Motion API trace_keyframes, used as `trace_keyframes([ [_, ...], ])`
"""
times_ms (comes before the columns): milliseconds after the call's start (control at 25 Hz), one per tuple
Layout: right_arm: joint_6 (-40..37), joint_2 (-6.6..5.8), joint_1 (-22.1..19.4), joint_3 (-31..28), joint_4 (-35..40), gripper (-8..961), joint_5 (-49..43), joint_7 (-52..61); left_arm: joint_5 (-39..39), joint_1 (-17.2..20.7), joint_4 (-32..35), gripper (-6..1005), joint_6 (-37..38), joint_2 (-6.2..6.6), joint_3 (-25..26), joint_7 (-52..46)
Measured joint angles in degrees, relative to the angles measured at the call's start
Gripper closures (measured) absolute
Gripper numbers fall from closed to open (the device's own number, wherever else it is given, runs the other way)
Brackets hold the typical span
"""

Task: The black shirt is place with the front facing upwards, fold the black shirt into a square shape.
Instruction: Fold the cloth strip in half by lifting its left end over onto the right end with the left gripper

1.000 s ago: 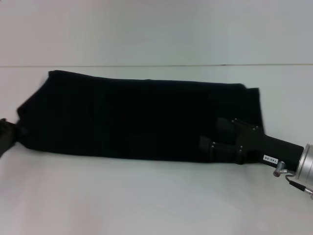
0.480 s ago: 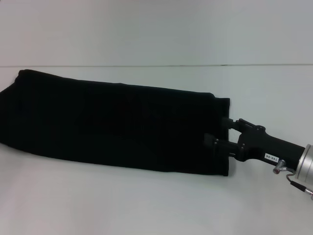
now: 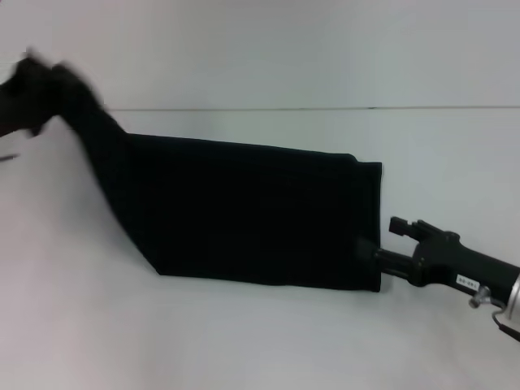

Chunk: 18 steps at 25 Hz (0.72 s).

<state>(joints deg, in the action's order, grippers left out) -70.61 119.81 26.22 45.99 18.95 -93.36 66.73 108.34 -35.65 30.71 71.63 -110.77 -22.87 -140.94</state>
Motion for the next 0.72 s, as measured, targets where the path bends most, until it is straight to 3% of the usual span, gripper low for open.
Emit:
trace_keyframes([
  [120,-0.3,-0.09,-1.7,0.1,0.0,8,-0.1,0.0,0.0,-5.2,0.1,969,0.9,-2.83,-3.0,0.9],
  [240,-0.7,-0.20,-3.6,0.0,0.0,8,-0.1,0.0,-0.1,-9.8,-0.2,970,0.7,-6.83,-6.4,2.6],
  [400,-1.2,-0.35,-5.6,0.0,0.1,8,-0.1,0.0,-0.7,-12.5,-2.4,970,-1.0,-12.81,-10.0,6.7],
  [480,-2.0,-0.36,-6.3,0.0,0.1,8,-0.1,0.1,-3.7,-14.0,-9.0,970,-4.0,-13.49,-12.1,12.1],
  [600,-3.0,-0.37,-7.1,0.0,0.3,8,-0.1,0.1,-7.2,-14.6,-22.0,970,-9.2,-13.54,-12.7,21.9],
  [720,-3.1,-0.42,-7.2,0.0,0.2,8,-0.2,0.1,-9.0,-12.7,-26.9,970,-11.4,-13.72,-12.4,25.4],
])
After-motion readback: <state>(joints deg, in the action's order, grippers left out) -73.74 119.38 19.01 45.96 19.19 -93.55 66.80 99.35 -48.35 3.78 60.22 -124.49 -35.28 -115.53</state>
